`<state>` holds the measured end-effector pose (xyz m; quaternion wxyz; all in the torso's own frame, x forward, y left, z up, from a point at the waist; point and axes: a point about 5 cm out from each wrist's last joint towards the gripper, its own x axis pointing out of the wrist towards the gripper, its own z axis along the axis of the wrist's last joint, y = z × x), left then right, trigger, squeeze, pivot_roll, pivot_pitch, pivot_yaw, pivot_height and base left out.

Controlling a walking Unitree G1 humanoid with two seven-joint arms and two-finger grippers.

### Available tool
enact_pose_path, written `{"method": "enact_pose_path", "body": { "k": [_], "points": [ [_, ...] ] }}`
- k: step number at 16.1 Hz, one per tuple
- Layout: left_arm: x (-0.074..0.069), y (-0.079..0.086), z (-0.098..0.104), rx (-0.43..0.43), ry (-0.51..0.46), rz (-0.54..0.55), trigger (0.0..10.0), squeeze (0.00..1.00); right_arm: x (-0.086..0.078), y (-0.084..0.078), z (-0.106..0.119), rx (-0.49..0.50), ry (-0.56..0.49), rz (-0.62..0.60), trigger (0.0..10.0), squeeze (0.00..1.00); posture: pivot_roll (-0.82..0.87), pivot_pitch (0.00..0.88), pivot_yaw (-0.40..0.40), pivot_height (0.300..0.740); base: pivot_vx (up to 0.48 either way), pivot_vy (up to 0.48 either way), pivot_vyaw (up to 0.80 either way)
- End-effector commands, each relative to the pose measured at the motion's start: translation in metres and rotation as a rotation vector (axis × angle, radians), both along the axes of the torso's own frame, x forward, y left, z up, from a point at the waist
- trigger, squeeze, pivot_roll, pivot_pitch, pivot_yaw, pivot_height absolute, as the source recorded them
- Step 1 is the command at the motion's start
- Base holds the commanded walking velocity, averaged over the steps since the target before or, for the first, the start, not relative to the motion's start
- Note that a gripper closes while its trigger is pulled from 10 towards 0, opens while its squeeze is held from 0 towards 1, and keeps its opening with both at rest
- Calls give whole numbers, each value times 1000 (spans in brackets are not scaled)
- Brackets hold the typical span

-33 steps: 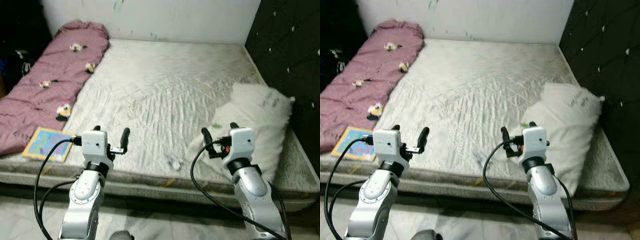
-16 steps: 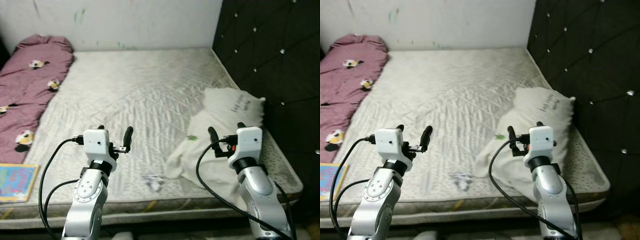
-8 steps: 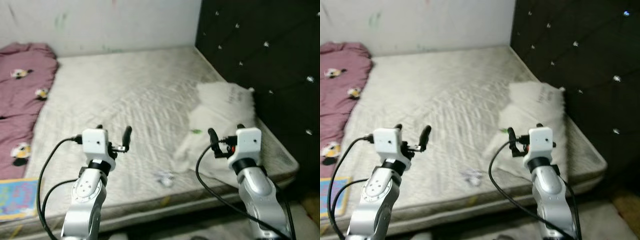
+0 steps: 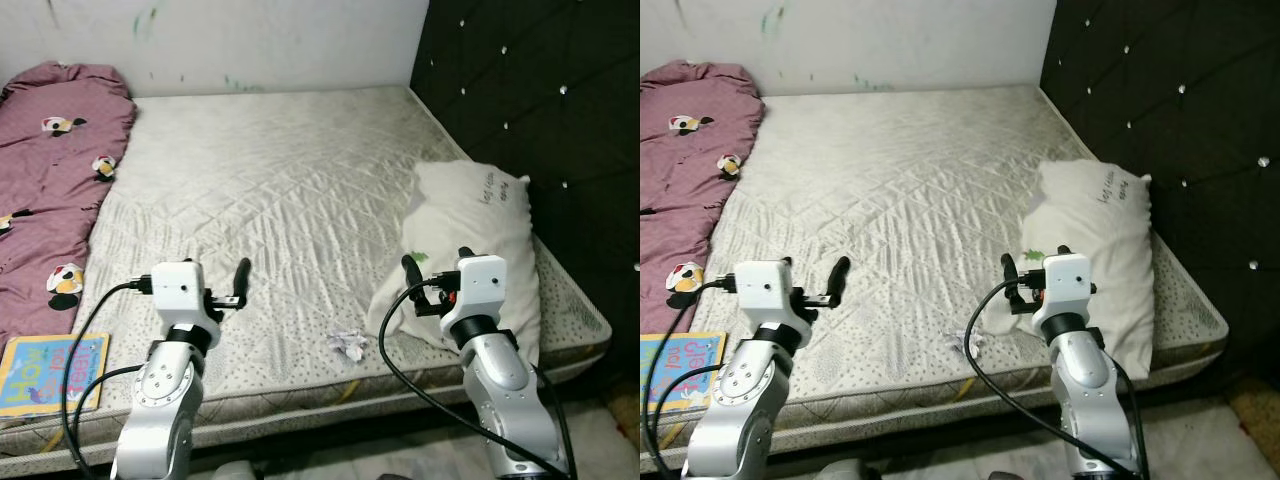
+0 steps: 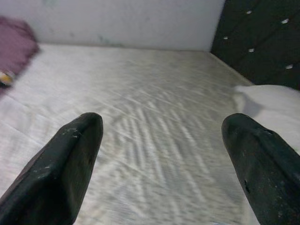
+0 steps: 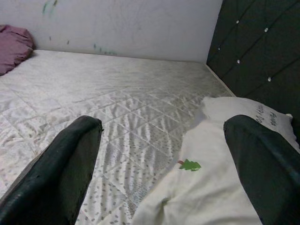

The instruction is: Clean up the room

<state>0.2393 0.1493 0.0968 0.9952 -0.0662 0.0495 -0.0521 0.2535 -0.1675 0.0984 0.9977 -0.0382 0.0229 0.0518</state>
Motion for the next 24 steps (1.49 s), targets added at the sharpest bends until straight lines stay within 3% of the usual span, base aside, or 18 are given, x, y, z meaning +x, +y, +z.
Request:
{"method": "enact_pose_path", "body": {
  "k": [1, 4, 6, 16, 24],
  "points": [
    [-1, 2, 3, -5, -8, -8, 10000, 0, 0, -2, 3, -2, -12, -5, 10000, 0, 18, 0, -20, 740, 0, 0, 0],
    [-4, 13, 3, 119, -42, 58, 10000, 0, -1, -3, 4, -2, -18, -13, 10000, 0, 19, 0, -21, 740, 0, 0, 0],
    [-5, 19, 2, 138, -36, 93, 10000, 0, -1, -3, 4, 9, -13, -14, 10000, 0, 21, 0, -20, 740, 0, 0, 0],
    [-2, 13, 3, 143, -44, 75, 10000, 0, -1, -2, 4, 9, -11, -2, 10000, 0, 16, 0, -20, 740, 0, 0, 0],
    [-1, 10, 3, 129, -36, 66, 10000, 0, 0, -1, 3, 11, -7, 7, 10000, 0, 13, 6, -21, 671, 0, 0, 0]
  ]
}}
